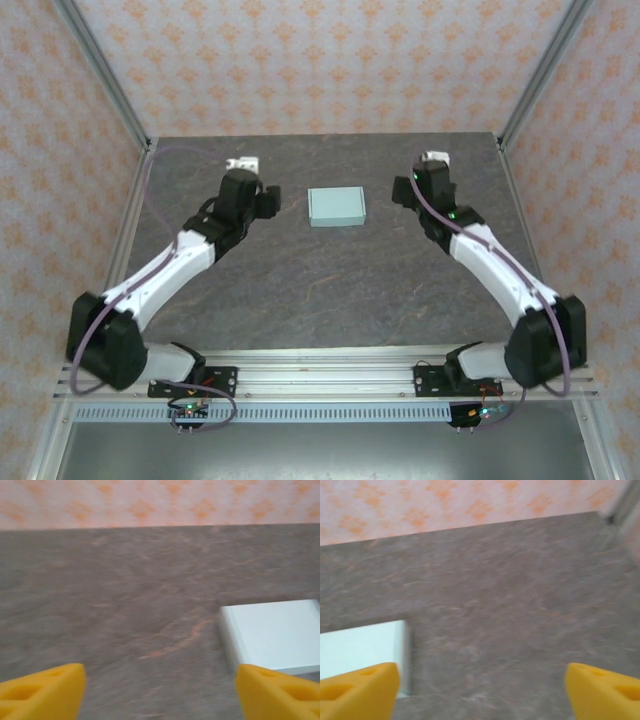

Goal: Fold the paper box

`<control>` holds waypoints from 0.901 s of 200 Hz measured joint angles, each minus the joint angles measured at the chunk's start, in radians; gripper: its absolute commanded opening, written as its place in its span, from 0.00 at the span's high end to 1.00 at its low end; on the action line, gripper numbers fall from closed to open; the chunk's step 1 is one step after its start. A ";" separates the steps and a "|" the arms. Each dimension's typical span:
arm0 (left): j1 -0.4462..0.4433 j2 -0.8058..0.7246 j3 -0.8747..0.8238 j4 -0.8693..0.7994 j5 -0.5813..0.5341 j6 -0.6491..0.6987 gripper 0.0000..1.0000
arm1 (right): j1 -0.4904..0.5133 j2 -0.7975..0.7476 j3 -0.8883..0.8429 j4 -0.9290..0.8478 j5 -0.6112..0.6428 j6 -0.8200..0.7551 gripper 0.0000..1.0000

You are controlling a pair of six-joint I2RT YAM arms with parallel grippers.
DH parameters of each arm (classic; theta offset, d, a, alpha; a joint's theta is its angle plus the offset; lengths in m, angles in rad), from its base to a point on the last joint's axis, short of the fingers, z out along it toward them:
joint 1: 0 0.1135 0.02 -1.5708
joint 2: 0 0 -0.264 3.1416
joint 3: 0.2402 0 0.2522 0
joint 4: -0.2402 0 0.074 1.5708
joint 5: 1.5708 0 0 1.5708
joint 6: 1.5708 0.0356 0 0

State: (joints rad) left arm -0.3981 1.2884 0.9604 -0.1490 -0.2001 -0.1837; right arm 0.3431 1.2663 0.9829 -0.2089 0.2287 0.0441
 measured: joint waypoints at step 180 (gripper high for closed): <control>0.341 0.193 -0.515 0.769 0.042 0.159 0.00 | -0.228 0.176 -0.570 0.898 -0.006 -0.146 0.01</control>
State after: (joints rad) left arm -0.0566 1.4818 0.4450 0.6197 -0.1585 -0.0250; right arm 0.1150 1.4425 0.4129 0.6891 0.2222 -0.1024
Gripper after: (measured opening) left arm 0.999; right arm 0.992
